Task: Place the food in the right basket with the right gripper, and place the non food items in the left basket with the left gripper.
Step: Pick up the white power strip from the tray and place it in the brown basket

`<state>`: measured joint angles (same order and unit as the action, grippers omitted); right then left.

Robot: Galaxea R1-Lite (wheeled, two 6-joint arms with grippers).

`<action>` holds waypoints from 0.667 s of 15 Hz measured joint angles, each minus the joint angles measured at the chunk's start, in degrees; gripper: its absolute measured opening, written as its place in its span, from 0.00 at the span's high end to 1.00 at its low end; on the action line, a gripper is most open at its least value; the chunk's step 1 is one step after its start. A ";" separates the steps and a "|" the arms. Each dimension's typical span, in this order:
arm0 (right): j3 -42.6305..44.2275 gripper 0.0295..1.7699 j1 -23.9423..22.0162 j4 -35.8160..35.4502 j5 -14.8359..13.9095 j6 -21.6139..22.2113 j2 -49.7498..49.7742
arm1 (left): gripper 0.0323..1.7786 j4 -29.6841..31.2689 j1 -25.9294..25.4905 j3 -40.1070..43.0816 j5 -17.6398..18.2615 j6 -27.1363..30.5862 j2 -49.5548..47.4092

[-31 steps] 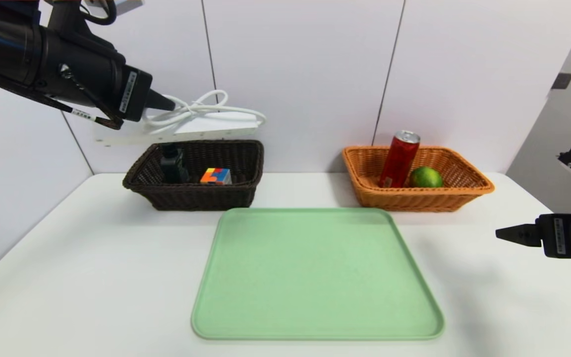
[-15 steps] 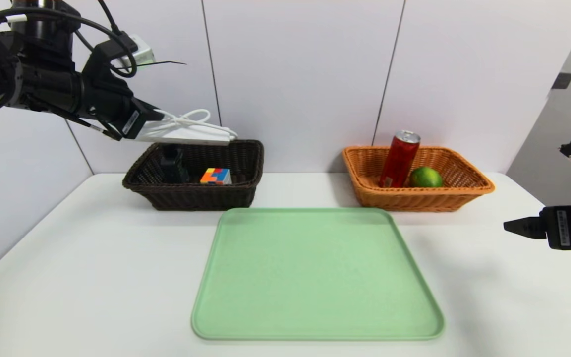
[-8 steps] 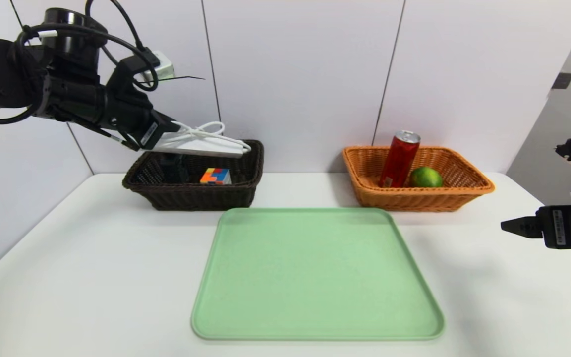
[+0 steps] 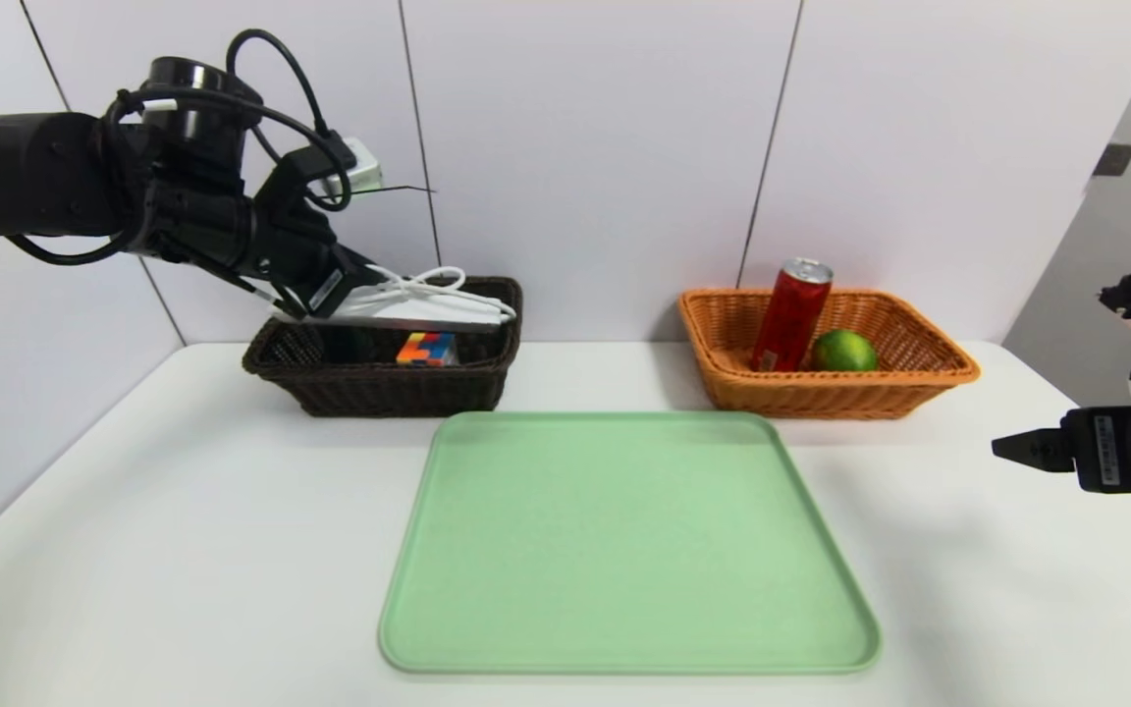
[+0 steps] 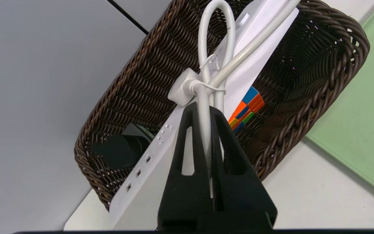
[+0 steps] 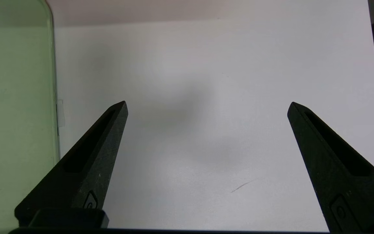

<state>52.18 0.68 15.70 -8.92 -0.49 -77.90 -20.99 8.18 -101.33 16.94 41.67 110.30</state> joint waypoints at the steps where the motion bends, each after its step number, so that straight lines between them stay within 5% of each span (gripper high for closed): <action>1: 0.11 0.04 0.05 0.06 0.00 0.00 -0.05 | 0.96 0.11 0.00 -0.02 0.02 0.02 0.41; 9: 1.13 0.04 0.00 0.45 0.02 -0.02 -0.55 | 0.96 1.43 0.06 -0.10 -0.63 0.09 3.01; 10: 1.13 0.04 0.00 0.37 0.00 -0.04 -0.63 | 0.86 2.15 0.11 -0.18 -0.90 0.04 3.18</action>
<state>53.31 0.68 16.07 -8.92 -0.52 -78.53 -18.85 8.29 -101.51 16.04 41.70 113.48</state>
